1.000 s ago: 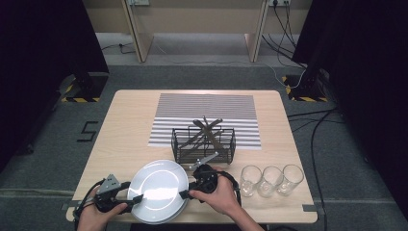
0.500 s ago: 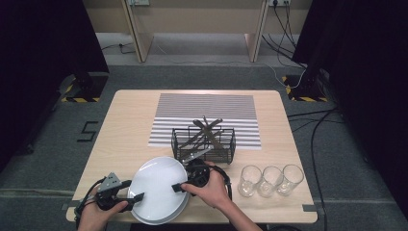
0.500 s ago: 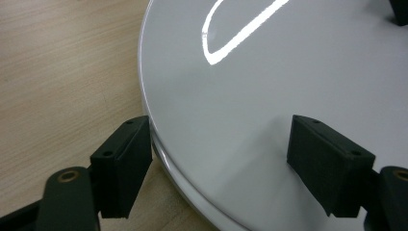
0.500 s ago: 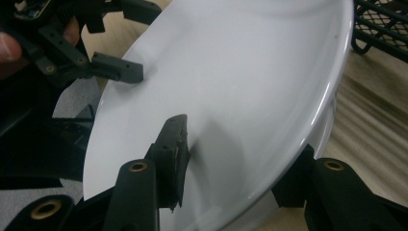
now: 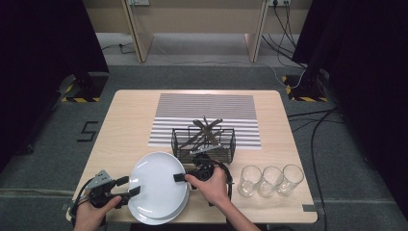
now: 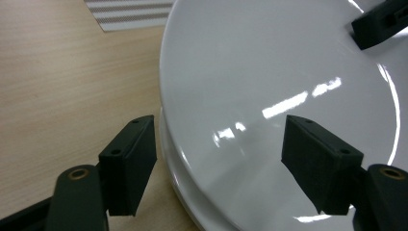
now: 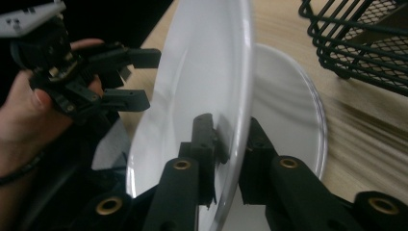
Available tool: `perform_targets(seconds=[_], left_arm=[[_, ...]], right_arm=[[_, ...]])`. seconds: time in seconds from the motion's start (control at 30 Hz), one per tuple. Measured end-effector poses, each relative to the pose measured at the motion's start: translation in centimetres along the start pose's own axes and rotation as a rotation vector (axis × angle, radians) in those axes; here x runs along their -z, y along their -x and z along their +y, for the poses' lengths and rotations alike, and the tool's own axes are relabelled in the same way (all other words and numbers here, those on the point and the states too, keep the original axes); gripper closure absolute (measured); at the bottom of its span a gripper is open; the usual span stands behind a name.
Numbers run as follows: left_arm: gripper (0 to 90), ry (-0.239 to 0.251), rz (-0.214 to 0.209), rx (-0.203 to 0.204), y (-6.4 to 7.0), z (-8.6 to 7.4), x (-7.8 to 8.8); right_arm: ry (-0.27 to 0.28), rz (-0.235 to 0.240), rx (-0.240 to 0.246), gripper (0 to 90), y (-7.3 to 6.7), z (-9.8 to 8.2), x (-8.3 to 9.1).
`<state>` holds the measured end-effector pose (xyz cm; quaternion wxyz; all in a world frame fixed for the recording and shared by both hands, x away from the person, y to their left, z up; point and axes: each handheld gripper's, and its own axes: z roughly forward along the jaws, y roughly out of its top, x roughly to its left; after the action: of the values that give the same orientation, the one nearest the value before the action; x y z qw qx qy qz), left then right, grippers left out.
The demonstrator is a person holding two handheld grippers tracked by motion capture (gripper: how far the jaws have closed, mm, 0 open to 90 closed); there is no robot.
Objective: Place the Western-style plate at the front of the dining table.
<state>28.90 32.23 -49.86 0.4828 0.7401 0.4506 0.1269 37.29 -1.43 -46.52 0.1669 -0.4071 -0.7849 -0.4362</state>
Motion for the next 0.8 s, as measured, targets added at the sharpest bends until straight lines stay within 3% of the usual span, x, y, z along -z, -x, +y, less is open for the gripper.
perform_targets(seconds=[0.03, 0.07, 0.23, 0.4, 0.8], left_arm=[[27.3, 0.031, 0.01, 0.011, -0.1, 0.2, 0.4], [27.3, 0.046, 0.017, 0.017, -0.1, 0.3, 0.6], [27.3, 0.095, 0.05, 0.039, -0.4, 0.6, 1.4], [27.4, 0.151, 0.088, 0.069, -1.0, 0.8, 2.5], [27.6, 0.173, 0.136, 0.082, -1.5, 1.0, 2.6]], right_arm=[[0.022, 0.025, -0.037, 83.6, 0.1, 0.1, 0.3], [0.034, 0.031, -0.043, 84.2, 0.2, 0.1, 0.4], [0.064, 0.021, -0.051, 84.6, 0.0, 0.1, 0.7], [0.088, 0.007, -0.027, 84.7, -0.3, 0.1, 1.4], [0.108, -0.005, -0.001, 85.1, -1.0, 0.6, 2.6]])
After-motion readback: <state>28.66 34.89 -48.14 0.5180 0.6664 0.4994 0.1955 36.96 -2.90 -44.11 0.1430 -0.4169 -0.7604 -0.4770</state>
